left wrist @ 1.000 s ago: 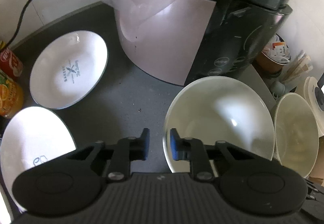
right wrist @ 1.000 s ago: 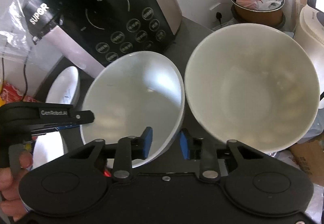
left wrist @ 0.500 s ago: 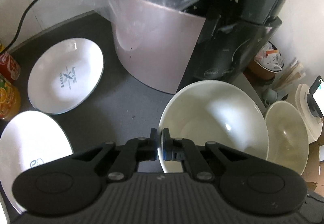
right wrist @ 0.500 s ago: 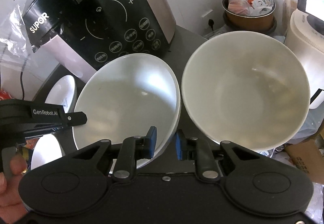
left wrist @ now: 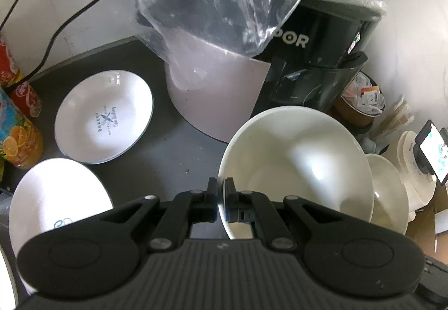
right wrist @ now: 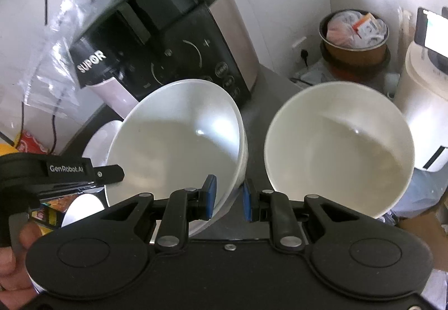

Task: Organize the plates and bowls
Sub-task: 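Lift the plain white bowl with the right tool and lower it into the red bowl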

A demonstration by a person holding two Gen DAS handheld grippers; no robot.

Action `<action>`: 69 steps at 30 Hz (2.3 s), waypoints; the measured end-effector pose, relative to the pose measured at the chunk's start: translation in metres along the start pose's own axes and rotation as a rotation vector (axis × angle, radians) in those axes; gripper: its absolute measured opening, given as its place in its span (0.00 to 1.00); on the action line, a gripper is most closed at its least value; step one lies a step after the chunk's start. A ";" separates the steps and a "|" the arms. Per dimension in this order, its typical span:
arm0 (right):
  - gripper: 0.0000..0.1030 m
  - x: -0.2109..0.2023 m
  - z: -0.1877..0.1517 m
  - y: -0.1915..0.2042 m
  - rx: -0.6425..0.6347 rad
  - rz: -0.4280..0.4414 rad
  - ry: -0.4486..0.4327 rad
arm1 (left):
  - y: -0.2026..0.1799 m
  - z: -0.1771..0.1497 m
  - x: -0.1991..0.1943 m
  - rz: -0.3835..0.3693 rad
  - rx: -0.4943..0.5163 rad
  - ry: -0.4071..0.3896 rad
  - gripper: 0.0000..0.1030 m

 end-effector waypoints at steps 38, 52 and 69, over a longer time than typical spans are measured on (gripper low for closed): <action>0.19 -0.072 -0.053 0.030 -0.268 0.176 -0.002 | 0.022 -0.095 -0.108 0.132 -0.247 -0.116 0.03; 0.20 -0.073 -0.080 0.033 -0.332 0.167 0.059 | 0.037 -0.134 -0.107 0.144 -0.299 -0.073 0.04; 0.21 -0.061 -0.093 0.037 -0.379 0.131 0.130 | 0.050 -0.145 -0.088 0.132 -0.298 -0.006 0.04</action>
Point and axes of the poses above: each gripper's, at about its wrist camera, not at the fingertips, and x roughly the way its jaws point, y to its left, z to its top, the point moved 8 cm from there along x, roughly the way its jaws point, and after that the axes turned 12 degrees about -z, right-handed, at the moved point
